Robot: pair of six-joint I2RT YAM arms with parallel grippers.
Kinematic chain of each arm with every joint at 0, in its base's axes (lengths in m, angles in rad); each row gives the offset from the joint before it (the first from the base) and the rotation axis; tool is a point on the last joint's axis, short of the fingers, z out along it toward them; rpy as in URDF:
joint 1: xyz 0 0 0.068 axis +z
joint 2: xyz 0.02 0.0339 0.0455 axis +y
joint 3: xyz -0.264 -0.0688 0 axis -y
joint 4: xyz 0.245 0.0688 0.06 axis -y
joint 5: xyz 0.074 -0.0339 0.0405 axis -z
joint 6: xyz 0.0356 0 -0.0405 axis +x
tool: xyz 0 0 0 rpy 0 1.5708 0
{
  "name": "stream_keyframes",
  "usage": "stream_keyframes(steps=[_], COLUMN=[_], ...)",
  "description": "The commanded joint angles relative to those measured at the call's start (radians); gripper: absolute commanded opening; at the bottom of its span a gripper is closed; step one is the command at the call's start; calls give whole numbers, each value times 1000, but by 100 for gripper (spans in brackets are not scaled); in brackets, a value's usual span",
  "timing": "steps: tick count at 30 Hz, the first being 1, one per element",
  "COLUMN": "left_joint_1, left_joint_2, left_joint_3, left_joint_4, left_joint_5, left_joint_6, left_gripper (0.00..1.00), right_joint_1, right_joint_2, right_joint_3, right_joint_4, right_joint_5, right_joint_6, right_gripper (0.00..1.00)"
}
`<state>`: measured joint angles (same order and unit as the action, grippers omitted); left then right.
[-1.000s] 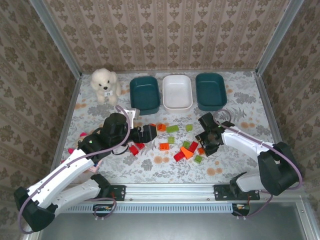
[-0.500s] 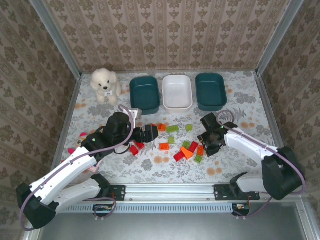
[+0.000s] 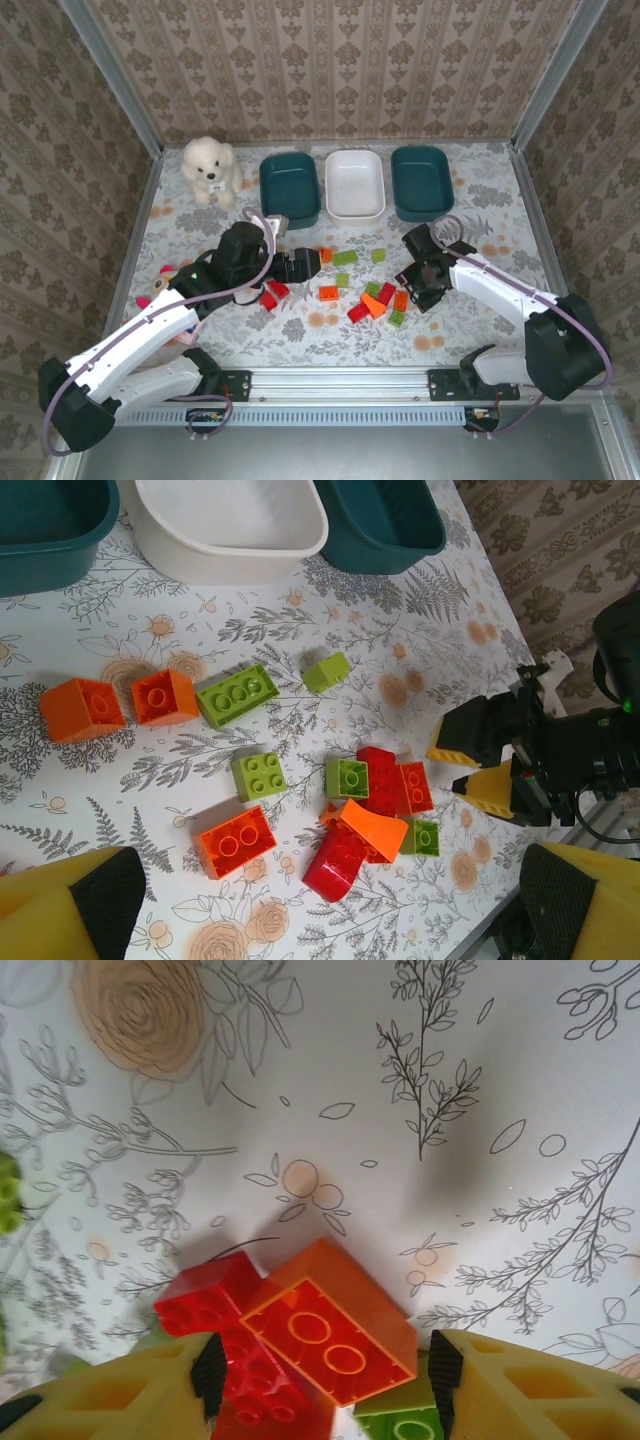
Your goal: Sort the legos into containers by color
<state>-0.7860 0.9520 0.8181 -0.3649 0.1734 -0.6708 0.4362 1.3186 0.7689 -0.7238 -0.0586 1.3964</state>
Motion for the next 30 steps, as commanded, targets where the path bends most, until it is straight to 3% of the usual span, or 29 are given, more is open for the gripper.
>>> stream_keyframes(steps=[1, 4, 12, 18, 30], left_joint_1=[-10, -10, -10, -9, -9], left_joint_2=[-5, -10, -2, 22, 12], left_joint_3=[21, 21, 23, 34, 27], left_joint_4=[11, 3, 7, 15, 12], left_joint_5=[17, 13, 11, 19, 14], left_joint_6=[2, 4, 5, 4, -4], left_gripper=[100, 100, 100, 100, 100], right_joint_1=[26, 36, 39, 39, 38], right_joint_2=[7, -21, -12, 31, 106], right_joint_3=[61, 50, -10, -11, -9], right_joint_4=[-109, -161, -74, -16, 3], right_joint_5=[-4, 0, -78, -128, -104], right_joint_6=[-220, -331, -542, -601, -625], right_gripper=[59, 60, 62, 62, 55])
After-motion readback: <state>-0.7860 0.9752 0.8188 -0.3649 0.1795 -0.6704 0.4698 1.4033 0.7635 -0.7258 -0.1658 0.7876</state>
